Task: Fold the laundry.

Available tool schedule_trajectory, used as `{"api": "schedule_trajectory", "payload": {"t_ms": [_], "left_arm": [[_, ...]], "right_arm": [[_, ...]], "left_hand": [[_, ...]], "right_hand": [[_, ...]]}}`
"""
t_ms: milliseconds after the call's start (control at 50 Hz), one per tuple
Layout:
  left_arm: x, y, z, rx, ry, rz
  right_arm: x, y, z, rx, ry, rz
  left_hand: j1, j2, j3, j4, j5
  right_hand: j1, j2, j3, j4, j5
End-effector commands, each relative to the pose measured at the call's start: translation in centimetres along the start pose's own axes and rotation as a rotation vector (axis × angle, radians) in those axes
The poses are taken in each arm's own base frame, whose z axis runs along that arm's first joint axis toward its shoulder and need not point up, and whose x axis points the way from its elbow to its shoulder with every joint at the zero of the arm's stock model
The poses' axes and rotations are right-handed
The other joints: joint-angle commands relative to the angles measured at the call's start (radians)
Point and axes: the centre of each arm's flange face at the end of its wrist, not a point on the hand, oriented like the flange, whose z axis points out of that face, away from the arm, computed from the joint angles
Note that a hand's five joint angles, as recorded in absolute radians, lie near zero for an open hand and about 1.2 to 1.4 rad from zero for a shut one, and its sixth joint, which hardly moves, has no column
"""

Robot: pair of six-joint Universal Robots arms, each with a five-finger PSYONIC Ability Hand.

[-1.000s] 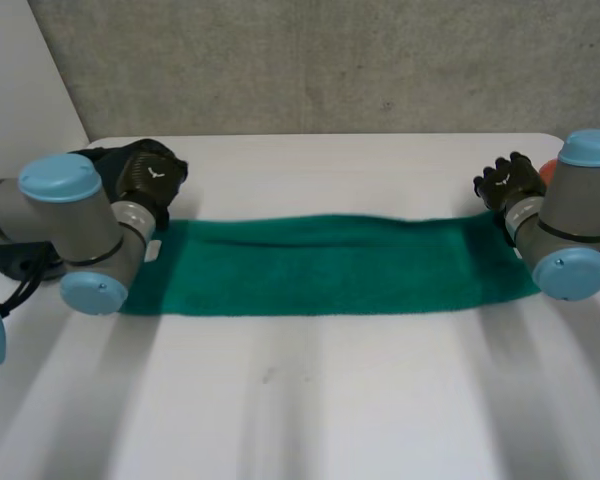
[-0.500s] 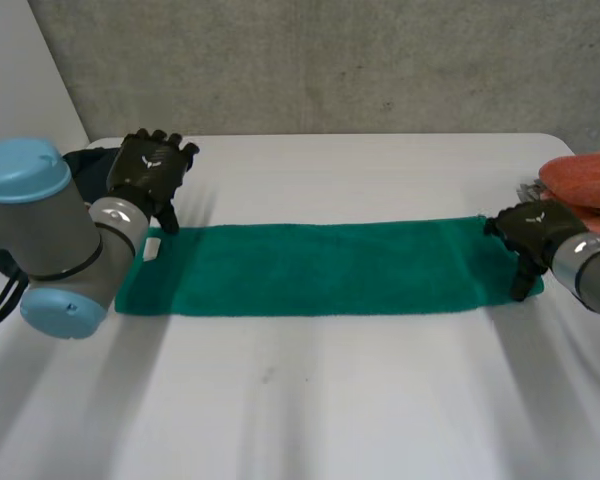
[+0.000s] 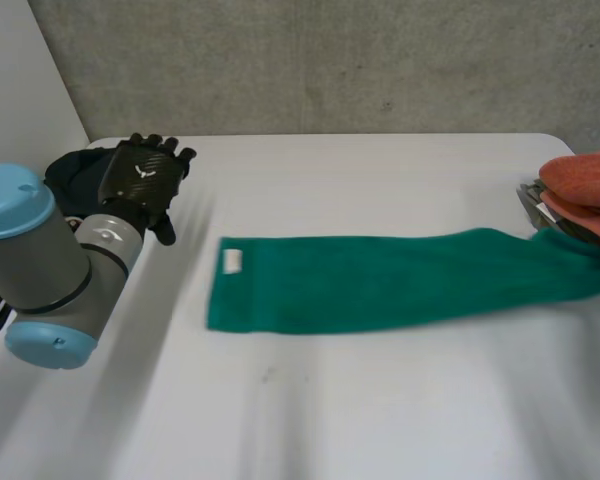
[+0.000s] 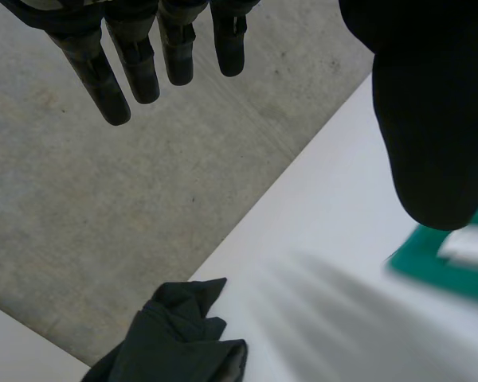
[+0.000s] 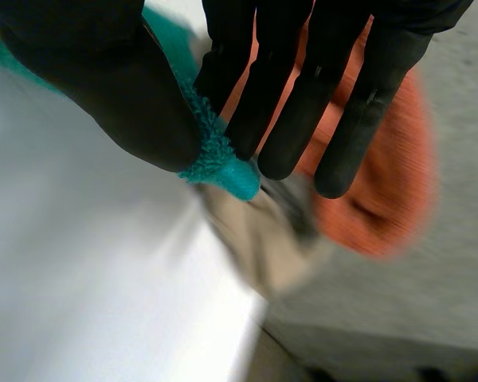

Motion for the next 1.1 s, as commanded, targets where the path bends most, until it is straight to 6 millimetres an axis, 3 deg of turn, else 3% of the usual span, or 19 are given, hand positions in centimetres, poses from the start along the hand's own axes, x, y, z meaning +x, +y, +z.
{"api": "schedule_trajectory", "payload": {"t_ms": [20,140,220,240,320,420,460,480,540,640,660,760,780,800,820,880,980,1020,1100], "left_arm": [[-0.5,-0.6,-1.4,0.003,-0.004,-0.001],[-0.9,-0.8,-2.0,0.001,-0.014,-0.003],[-1.0,-1.1,-2.4,0.008,-0.016,-0.007],[-0.9,-1.2,-2.5,0.009,-0.015,-0.008],[-0.7,-1.2,-2.6,0.007,-0.008,-0.022],[-0.2,-1.3,-2.8,0.009,0.005,-0.043],[0.1,-1.4,-2.9,0.012,0.014,-0.047],[0.4,-1.6,-3.0,0.018,0.021,-0.05],[0.9,-1.8,-3.1,0.024,0.037,-0.05],[1.3,-2.2,-3.2,0.038,0.047,-0.05],[1.4,-2.2,-3.2,0.042,0.047,-0.05],[1.5,-2.2,-3.1,0.044,0.049,-0.05],[1.6,-2.2,-3.1,0.044,0.051,-0.05],[1.6,-2.2,-3.1,0.044,0.051,-0.05],[1.7,-2.2,-3.2,0.044,0.054,-0.05],[1.9,-2.3,-3.3,0.045,0.06,-0.05],[2.1,-2.3,-3.5,0.044,0.065,-0.051],[2.0,-2.6,-3.6,0.051,0.061,-0.051],[1.8,-2.7,-3.6,0.051,0.051,-0.051]], "right_arm": [[0.8,-2.9,-0.6,0.106,0.057,-0.201],[-4.9,-12.3,-4.9,0.516,0.016,-0.249],[-10.8,-16.9,-10.0,0.848,-0.117,-0.294],[-13.9,-17.8,-12.1,0.958,-0.206,-0.317],[-21.3,-18.0,-16.6,1.13,-0.423,-0.375],[-26.2,-16.6,-18.3,1.122,-0.557,-0.409],[-26.4,-16.4,-18.0,1.076,-0.547,-0.404],[-26.0,-16.2,-17.3,1.0,-0.512,-0.39],[-25.0,-15.6,-16.4,0.836,-0.456,-0.298],[-19.7,-14.1,-15.2,0.606,-0.419,-0.056],[-17.7,-12.8,-14.5,0.534,-0.431,0.016],[-16.5,-8.3,-12.7,0.323,-0.541,0.128],[-16.3,-7.9,-12.3,0.301,-0.538,0.131],[-15.8,-6.8,-11.0,0.252,-0.512,0.137],[-15.3,-6.4,-10.2,0.232,-0.49,0.14],[-13.2,-5.9,-7.8,0.233,-0.367,0.127],[-12.2,-9.5,-7.9,0.433,-0.219,0.061],[-13.3,-13.1,-10.7,0.606,-0.217,0.04],[-16.4,-16.6,-15.6,0.814,-0.321,0.023]], "left_hand": [[-0.019,-0.03,-0.034,-0.027,-0.044],[-0.019,-0.03,-0.034,-0.027,-0.044],[-0.019,-0.03,-0.034,-0.027,-0.044],[-0.019,-0.03,-0.034,-0.027,-0.044],[-0.019,-0.03,-0.034,-0.027,-0.044],[-0.019,-0.03,-0.034,-0.027,-0.044],[-0.019,-0.03,-0.034,-0.027,-0.044],[-0.019,-0.03,-0.034,-0.027,-0.044],[-0.019,-0.03,-0.034,-0.027,-0.044],[-0.019,-0.03,-0.034,-0.027,-0.044],[-0.019,-0.03,-0.034,-0.027,-0.044],[-0.019,-0.03,-0.034,-0.027,-0.044],[-0.019,-0.03,-0.034,-0.027,-0.044],[-0.019,-0.03,-0.034,-0.027,-0.044],[-0.019,-0.03,-0.034,-0.027,-0.044],[-0.019,-0.03,-0.034,-0.027,-0.044],[-0.019,-0.03,-0.034,-0.027,-0.044],[-0.019,-0.03,-0.034,-0.027,-0.044],[-0.019,-0.03,-0.034,-0.027,-0.044]], "right_hand": [[0.28,0.225,0.213,0.201,0.246],[0.28,0.225,0.213,0.201,0.246],[0.28,0.225,0.213,0.201,0.246],[0.28,0.225,0.213,0.201,0.246],[0.28,0.225,0.213,0.201,0.246],[0.28,0.225,0.213,0.201,0.246],[-0.303,-0.357,-0.369,-0.382,-0.337],[-0.941,-0.996,-1.008,-1.021,-0.976],[-0.941,-0.996,-1.008,-1.021,-0.976],[-0.941,-0.996,-1.008,-1.021,-0.976],[-0.941,-0.996,-1.008,-1.021,-0.976],[-0.901,-0.956,-0.968,-0.98,-0.935],[-0.73,-0.785,-0.797,-0.81,-0.765],[-0.15,-0.205,-0.217,-0.23,-0.185],[0.146,0.091,0.079,0.067,0.112],[0.28,0.225,0.213,0.201,0.246],[0.28,0.225,0.213,0.201,0.246],[0.28,0.225,0.213,0.201,0.246],[0.28,0.225,0.213,0.201,0.246]]}}
